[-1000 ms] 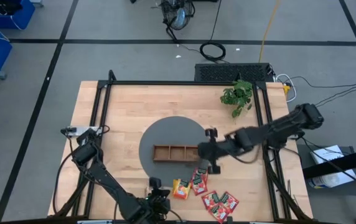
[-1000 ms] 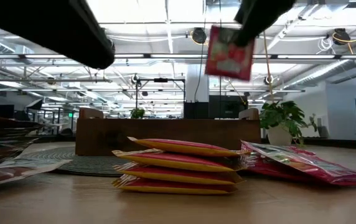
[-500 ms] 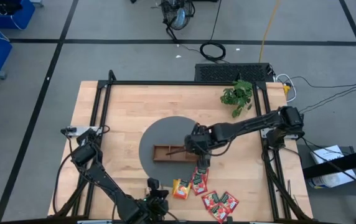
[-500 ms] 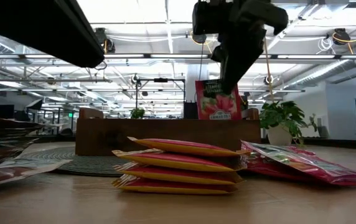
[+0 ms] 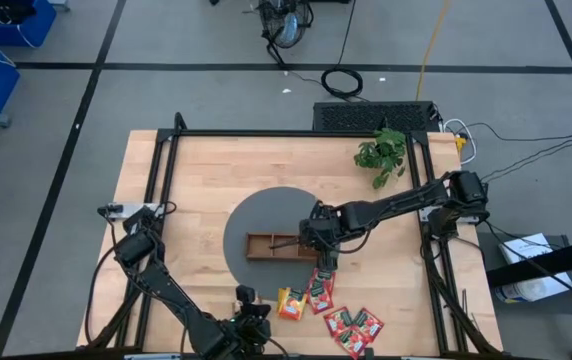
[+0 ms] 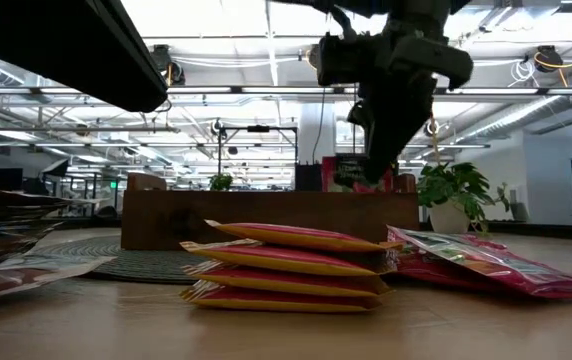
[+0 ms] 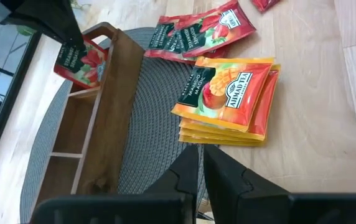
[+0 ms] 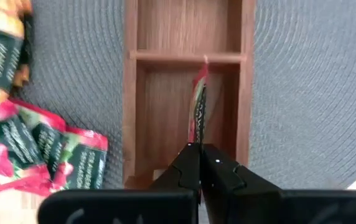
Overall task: Pick & Place Tea
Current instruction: Put the red tea sachet into the right section of the wooden organizer
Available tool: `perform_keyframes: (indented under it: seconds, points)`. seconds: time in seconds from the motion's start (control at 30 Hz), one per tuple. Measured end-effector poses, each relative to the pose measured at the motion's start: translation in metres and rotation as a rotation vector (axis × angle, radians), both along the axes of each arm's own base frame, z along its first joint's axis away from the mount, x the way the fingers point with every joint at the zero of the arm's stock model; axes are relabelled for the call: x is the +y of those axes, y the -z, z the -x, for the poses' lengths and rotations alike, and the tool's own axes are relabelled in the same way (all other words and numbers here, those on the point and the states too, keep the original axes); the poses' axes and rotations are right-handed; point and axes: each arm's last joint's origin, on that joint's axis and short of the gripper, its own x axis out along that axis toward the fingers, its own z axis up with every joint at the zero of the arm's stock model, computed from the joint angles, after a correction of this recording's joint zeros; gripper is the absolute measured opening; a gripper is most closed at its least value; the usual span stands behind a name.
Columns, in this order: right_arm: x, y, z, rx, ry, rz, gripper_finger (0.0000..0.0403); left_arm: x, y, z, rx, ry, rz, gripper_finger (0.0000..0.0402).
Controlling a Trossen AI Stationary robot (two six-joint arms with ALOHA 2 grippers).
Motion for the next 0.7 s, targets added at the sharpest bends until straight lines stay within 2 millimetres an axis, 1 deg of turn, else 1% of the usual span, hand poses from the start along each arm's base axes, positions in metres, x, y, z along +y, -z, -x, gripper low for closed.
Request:
perform_keyframes:
  seconds: [0.13,0.23,0.33,0.57,0.7]
  points:
    - [0.0001,0.0014,-0.0012,-0.025,-0.02,0.007,0.0,0.0,-0.0001,0.0,0.0,0.0,0.0,0.0034]
    - [0.0006,0.0012,-0.0032,-0.046,-0.023,0.001,0.001,0.0001,-0.0001,-0.0002,0.0,0.0,0.0,0.0035]
    - [0.0002,0.001,-0.004,-0.056,-0.012,0.019,0.0032,0.0002,-0.0001,-0.0003,-0.001,-0.001,0.001,0.0035]
    - [-0.0031,0.0006,-0.0043,-0.07,0.025,0.106,0.01,-0.0001,-0.0002,-0.0001,-0.002,-0.002,0.003,0.0035]
    - [-0.0047,-0.0057,-0.0024,-0.094,0.02,0.168,0.0129,0.0004,-0.0001,0.0,0.001,-0.003,0.0,0.0035]
